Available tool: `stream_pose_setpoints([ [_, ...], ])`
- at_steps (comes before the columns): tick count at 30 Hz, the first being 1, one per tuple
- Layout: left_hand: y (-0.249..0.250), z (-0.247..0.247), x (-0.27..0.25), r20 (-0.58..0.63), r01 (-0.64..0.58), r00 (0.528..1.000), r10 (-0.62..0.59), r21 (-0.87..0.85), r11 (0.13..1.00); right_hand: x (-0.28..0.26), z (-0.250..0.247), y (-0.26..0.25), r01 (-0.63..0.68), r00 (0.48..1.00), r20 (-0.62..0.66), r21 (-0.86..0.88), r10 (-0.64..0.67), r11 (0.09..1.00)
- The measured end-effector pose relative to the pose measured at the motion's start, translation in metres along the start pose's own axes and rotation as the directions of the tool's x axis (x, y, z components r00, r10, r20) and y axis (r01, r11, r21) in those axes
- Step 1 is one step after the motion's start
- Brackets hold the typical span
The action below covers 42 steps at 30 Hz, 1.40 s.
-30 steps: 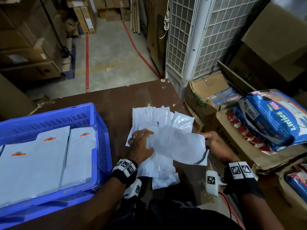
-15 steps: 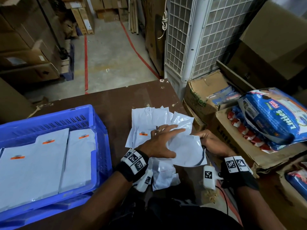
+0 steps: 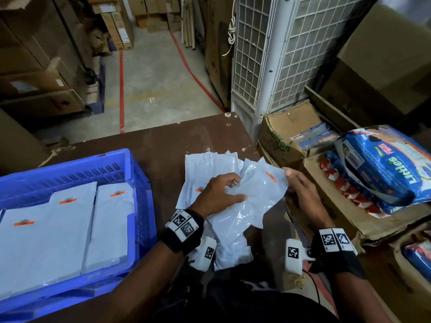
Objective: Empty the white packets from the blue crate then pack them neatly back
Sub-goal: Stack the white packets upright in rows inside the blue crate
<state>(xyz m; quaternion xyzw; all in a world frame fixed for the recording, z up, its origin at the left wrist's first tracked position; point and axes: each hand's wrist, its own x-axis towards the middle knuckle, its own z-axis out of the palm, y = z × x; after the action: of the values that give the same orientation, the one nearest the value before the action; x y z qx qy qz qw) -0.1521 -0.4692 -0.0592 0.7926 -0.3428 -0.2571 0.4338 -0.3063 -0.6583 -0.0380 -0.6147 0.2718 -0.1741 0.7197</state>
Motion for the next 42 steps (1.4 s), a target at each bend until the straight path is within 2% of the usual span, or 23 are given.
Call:
stream_pose_setpoints([
  [3,-0.002,0.002,0.001,0.002,0.102,0.995,-0.102,-0.042,0.994,-0.001,0.005,0.008,0.007,0.999,0.036,0.005,-0.007,1.000],
  [8,0.001,0.003,-0.007,0.017,0.133,0.991,-0.133,-0.248,0.960,0.005,0.004,0.023,-0.020,0.997,-0.070,0.061,0.025,0.998],
  [14,-0.005,0.000,-0.019,0.252,0.260,0.953,-0.168,-0.400,0.879,0.006,0.008,0.021,-0.061,0.992,-0.098,0.170,0.078,0.984],
  [18,0.003,0.002,-0.024,0.401,0.354,0.897,-0.186,-0.399,0.846,0.002,0.017,0.016,-0.076,0.996,-0.023,0.178,0.081,0.981],
  [20,0.007,0.007,-0.024,0.376,0.341,0.907,-0.189,-0.394,0.853,0.000,0.024,0.013,-0.073,0.997,0.010,0.156,0.072,0.985],
  [25,0.003,0.015,-0.022,0.196,0.257,0.963,-0.184,-0.467,0.846,-0.007,0.037,0.020,-0.107,0.992,0.084,0.158,0.094,0.982],
  [29,-0.002,0.013,-0.020,0.033,0.200,0.974,-0.222,-0.580,0.790,-0.013,0.034,0.045,-0.161,0.960,0.222,-0.057,0.170,0.985],
  [31,-0.004,0.011,-0.019,-0.013,0.180,0.973,-0.230,-0.582,0.793,-0.014,0.030,0.054,-0.155,0.953,0.252,-0.069,0.168,0.985],
  [36,-0.011,0.015,-0.021,-0.128,0.150,0.953,-0.274,-0.588,0.795,-0.014,0.026,0.069,-0.127,0.968,0.212,-0.037,0.132,0.991],
  [38,-0.014,0.018,-0.020,-0.127,0.173,0.945,-0.302,-0.589,0.790,-0.015,0.031,0.075,-0.073,0.990,0.109,-0.171,0.092,0.983],
  [40,-0.017,0.019,-0.018,-0.087,0.188,0.951,-0.297,-0.600,0.778,-0.019,0.037,0.075,-0.016,0.999,0.023,-0.378,0.027,0.926],
  [42,-0.018,0.020,-0.017,-0.045,0.199,0.958,-0.284,-0.610,0.767,-0.025,0.044,0.075,0.078,0.997,0.054,-0.521,-0.059,0.850],
])
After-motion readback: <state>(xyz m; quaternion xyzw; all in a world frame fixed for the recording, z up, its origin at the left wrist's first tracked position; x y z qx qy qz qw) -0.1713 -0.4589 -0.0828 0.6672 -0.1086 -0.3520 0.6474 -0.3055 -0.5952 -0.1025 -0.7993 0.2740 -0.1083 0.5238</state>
